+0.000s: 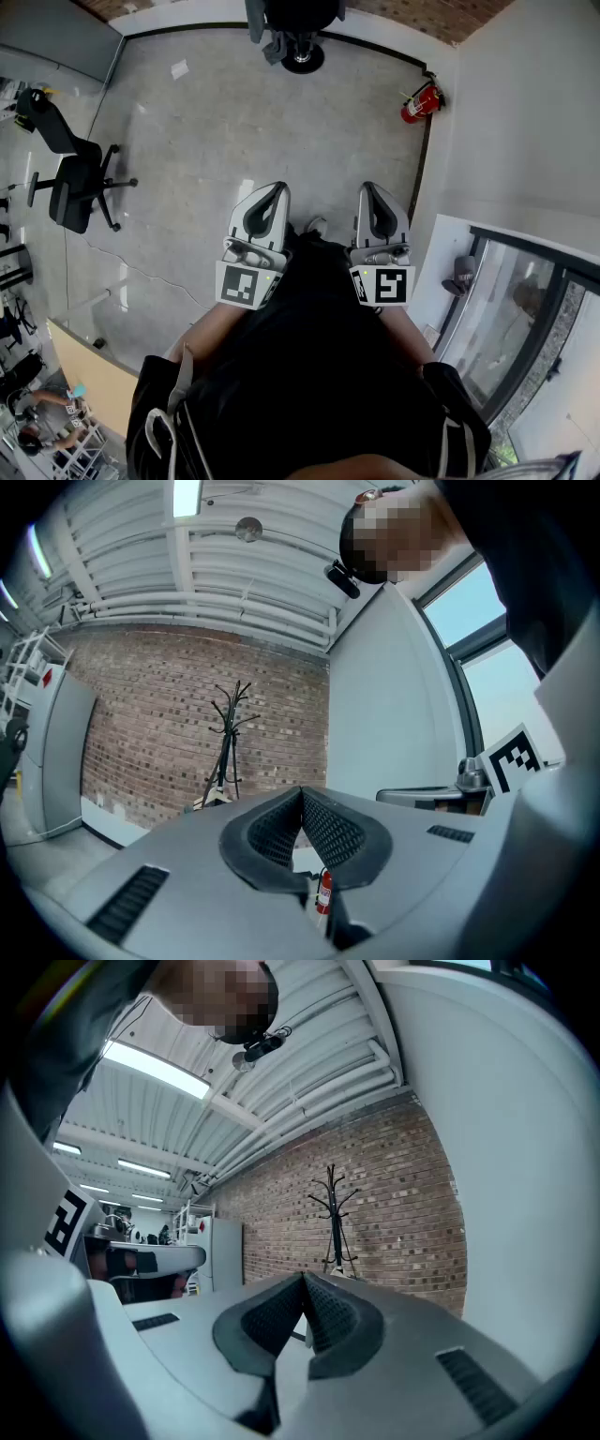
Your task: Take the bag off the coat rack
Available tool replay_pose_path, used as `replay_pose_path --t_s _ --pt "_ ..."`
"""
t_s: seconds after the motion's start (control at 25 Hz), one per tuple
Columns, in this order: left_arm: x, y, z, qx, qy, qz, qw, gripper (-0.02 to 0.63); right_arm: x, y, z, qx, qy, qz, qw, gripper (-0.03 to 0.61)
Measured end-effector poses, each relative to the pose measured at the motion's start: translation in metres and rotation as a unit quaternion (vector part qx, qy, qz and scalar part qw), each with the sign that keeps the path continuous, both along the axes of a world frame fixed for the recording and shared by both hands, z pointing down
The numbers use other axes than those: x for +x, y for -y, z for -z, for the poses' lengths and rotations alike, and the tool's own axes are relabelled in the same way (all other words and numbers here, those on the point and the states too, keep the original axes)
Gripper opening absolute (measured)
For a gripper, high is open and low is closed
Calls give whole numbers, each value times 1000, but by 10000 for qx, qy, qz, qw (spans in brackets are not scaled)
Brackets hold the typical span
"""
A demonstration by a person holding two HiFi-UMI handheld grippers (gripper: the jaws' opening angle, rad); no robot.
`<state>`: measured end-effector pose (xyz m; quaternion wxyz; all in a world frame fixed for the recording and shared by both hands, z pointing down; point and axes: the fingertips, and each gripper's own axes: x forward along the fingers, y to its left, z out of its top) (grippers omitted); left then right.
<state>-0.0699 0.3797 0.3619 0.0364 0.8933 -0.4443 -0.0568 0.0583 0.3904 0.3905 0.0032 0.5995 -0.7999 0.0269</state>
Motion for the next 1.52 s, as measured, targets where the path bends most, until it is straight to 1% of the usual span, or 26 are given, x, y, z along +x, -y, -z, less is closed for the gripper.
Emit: replay_pose_path --t_s 0.16,0.4,0.52,0.68,0.8,0.96,1.04,1.12,1.28,1.4,1.52 --pt "3 -6 -7 -109 75 -56 9999 18 5 -2 4 22 -128 -144 9998 20" --pt "10 -6 -12 -271 -76 78 9996 18 16 -13 4 72 -75 -185 9998 20" --pt "13 -9 -11 -245 -159 93 9995 18 28 -16 4 107 6 -308 9995 20" --pt "19 -14 -12 -171 -132 116 9997 18 34 -17 1 84 -24 -338 9994 20" --pt "26 -19 -14 -197 -102 56 9997 18 36 -18 0 83 13 -315 9995 20" --pt "34 -22 -13 -189 -125 -100 9997 18 41 -19 4 151 189 -257 9994 20" --pt "37 -22 -12 -173 -100 -99 9998 18 45 -18 4 182 248 -273 9992 20" --pt "38 -23 -11 -154 -45 -46 9999 18 49 -17 4 215 182 -313 9991 20" --pt "39 -25 -9 -121 30 89 9999 18 45 -21 13 461 -246 -233 9984 20" --pt "40 -23 -9 -173 29 114 9998 18 37 -21 21 653 -210 -86 9976 20" --pt "43 -16 -10 -236 -24 85 9997 18 38 -19 23 697 -155 -81 9974 20"
